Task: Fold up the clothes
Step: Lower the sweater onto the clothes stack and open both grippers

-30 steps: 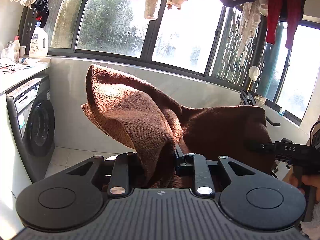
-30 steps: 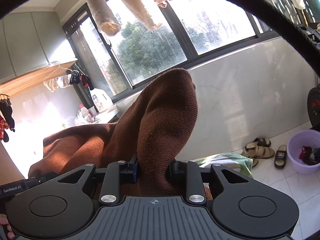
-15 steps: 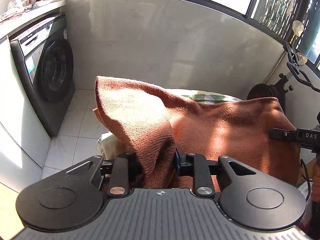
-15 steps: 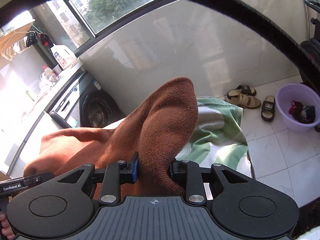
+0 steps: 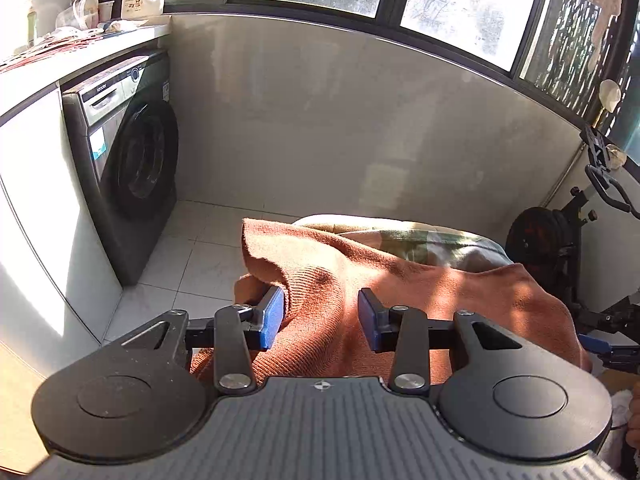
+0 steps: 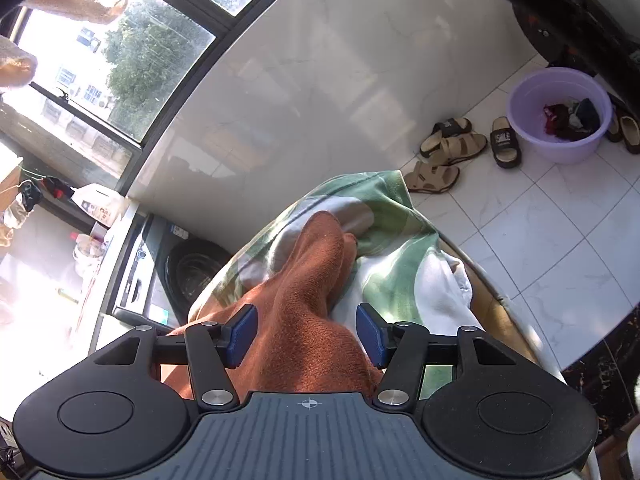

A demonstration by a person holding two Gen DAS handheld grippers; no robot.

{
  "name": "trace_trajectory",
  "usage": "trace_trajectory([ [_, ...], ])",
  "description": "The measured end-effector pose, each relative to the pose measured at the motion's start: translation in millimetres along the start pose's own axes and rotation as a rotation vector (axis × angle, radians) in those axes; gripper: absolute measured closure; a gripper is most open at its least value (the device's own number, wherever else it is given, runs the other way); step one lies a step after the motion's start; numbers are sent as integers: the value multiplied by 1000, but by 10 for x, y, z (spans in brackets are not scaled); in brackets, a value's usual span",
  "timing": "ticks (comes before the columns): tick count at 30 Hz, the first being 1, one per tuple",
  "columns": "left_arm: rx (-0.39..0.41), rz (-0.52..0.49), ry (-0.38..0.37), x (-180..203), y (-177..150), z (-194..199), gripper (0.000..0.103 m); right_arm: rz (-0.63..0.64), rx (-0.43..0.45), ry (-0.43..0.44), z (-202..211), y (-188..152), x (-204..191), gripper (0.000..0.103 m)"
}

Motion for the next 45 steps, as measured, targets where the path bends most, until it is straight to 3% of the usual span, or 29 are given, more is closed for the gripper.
trace_trajectory([
  [2,-11,42,-11,-32,-164,109,53,15,-34,3,70,-190,13,44],
  [4,-36,115,-27,-100,-352,71,52,52,-21,-18,95,-323,1,53],
  [5,-51,143,-26,-128,-427,26,52,59,-8,-29,106,-334,8,64],
  [6,-59,161,-14,-181,-496,-23,53,64,7,-41,117,-339,16,85],
  [8,-52,171,2,-223,-534,-56,54,56,45,-54,189,-265,-8,94],
  [13,-43,104,16,-151,-482,-22,54,145,110,-89,441,-189,-279,96],
  [17,-45,41,25,-60,-482,-82,51,153,42,-189,287,-413,-146,96],
  [20,-23,-3,39,28,-424,-73,46,170,-10,-251,141,-570,-96,89],
  [21,-9,-22,45,66,-395,-63,39,193,-8,-279,146,-544,-145,74],
  [23,23,-67,60,164,-327,-42,25,287,43,-339,184,-448,-323,65],
  [25,59,-137,77,327,-260,-50,15,409,102,-324,186,-386,-580,62],
  [27,43,-176,85,420,-295,-158,11,501,109,-295,105,-393,-802,39],
  [31,-2,-217,98,523,-419,-397,4,623,30,-297,-249,-596,-967,27],
  [33,-10,-181,101,442,-515,-467,0,667,4,-311,-402,-728,-935,13],
  [38,-30,-138,64,318,-684,-575,0,751,-24,-334,-656,-953,-903,2],
  [45,-22,-125,34,292,-756,-626,0,745,-20,-314,-676,-1042,-822,1],
])
Point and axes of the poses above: each gripper's, at about its wrist camera, not at the fingertips, and z roughly against the way its jaws point, x to its right, y to its top, the point moved 8 cm from there along -z, roughly the way its jaws point, and after that the axes turned 4 degrees about z, right-handed, at the moved point
